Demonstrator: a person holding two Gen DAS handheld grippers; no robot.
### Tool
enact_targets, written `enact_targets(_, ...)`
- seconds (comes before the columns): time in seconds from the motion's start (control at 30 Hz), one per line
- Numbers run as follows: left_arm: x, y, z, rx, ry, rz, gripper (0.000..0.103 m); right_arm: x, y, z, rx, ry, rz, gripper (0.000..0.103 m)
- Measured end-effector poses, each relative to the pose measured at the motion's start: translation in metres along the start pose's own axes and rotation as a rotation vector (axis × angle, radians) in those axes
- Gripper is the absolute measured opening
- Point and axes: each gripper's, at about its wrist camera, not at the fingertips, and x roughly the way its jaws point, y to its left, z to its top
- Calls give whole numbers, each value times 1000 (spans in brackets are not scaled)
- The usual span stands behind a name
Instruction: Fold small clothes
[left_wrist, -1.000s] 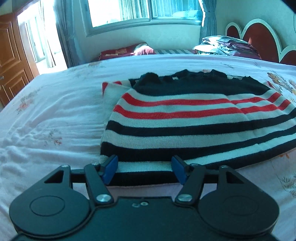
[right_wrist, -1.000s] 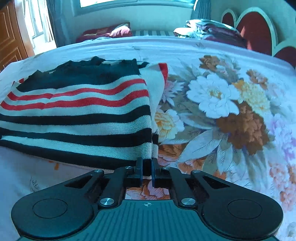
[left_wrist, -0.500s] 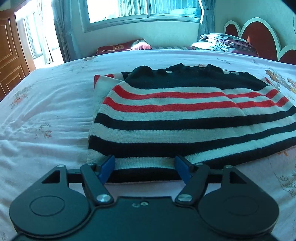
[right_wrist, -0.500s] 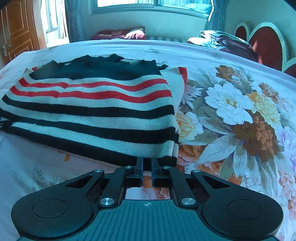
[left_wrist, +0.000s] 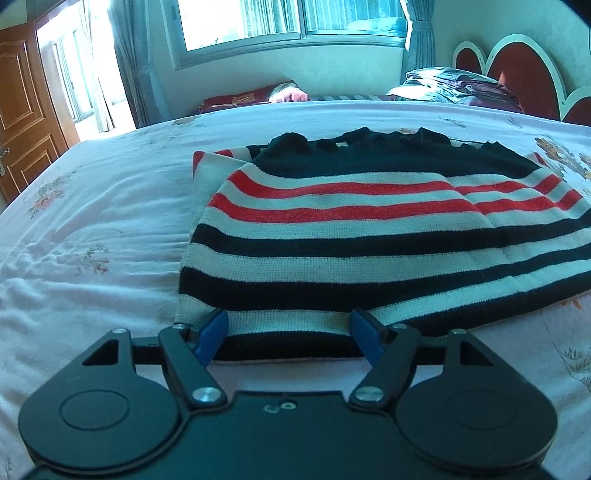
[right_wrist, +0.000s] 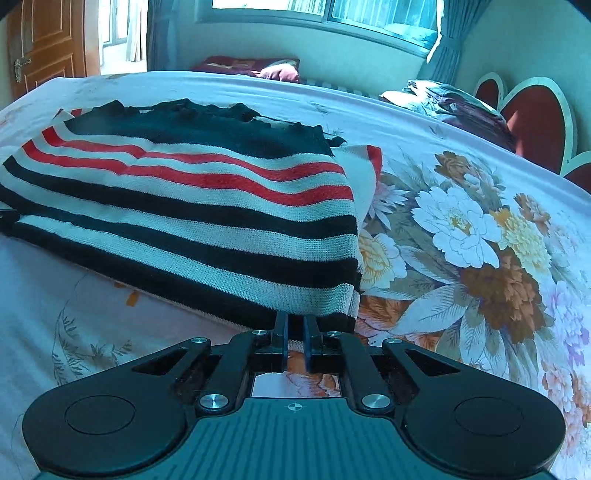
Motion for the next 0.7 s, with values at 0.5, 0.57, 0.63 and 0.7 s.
enact_targets(0.5,-9,24,-6,-14,-12,-150,74,-4,12,16,33,47,-82,8)
enact_targets(0.57,-20,29,-8,-26,-6,-158,74,-17,16,17,46,-4,-55,8)
enact_targets(0.63,-29,38,-15,-112,-5,-180,66,-23,19,20,60,-17,-14,8)
enact_targets(0.7,-30,48,-25,-224,27,-214,49,-24,24,25,77,-40,44,8)
